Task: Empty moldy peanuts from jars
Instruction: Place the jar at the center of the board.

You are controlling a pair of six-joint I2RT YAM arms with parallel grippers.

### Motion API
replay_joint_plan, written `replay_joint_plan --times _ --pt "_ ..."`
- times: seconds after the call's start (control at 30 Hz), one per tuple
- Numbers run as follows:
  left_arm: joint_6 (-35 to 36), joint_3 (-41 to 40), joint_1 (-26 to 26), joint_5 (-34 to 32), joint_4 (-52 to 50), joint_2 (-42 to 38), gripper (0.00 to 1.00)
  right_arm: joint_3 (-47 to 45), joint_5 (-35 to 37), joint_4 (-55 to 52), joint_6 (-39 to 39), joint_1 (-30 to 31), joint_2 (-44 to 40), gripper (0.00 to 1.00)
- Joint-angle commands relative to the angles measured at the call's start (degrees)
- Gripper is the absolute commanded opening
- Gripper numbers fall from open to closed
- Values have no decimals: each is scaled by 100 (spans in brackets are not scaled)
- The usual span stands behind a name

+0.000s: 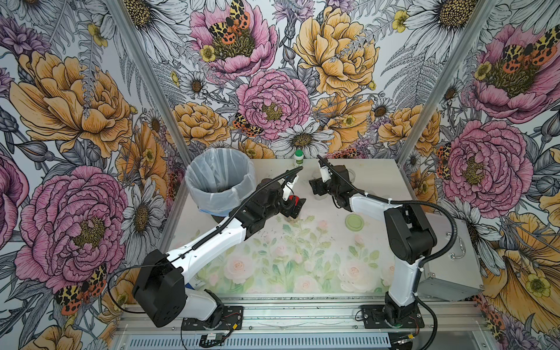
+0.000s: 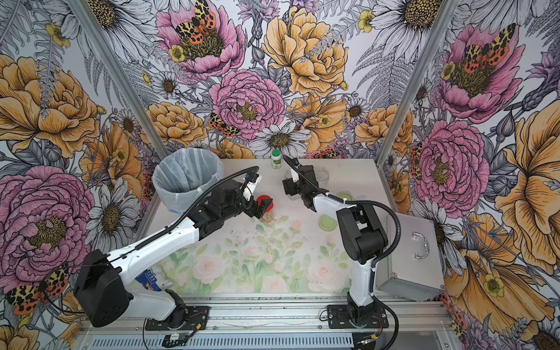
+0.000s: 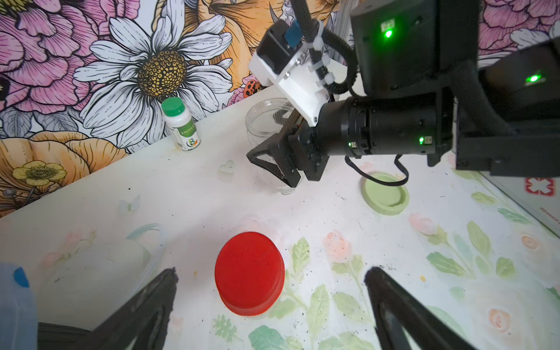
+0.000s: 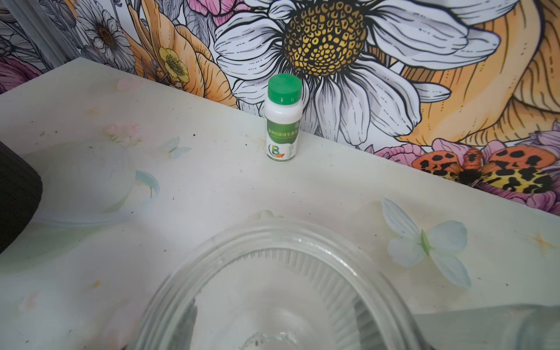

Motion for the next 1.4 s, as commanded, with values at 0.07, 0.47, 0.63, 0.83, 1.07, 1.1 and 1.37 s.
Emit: replay_joint_plan --times 0.07,0.47,0.63,0.83,1.07,1.1,1.37 --pt "-157 -83 2 -163 296 -215 99 179 282 721 -88 19 276 41" --pt "-115 -232 46 -220 449 -574 99 193 372 655 -2 65 476 59" --pt "-136 -281 109 -233 510 -623 99 137 410 503 191 79 431 73" --pt "-133 -343 148 -190 588 -506 99 -125 467 528 363 90 340 82" --pt "-109 -325 169 -87 596 -403 99 -414 426 562 406 131 166 91" --pt "-111 -338 176 -84 619 -394 99 -470 390 615 396 133 136 92" --pt "-176 -332 303 -27 613 -170 99 -738 463 521 463 203 -101 95"
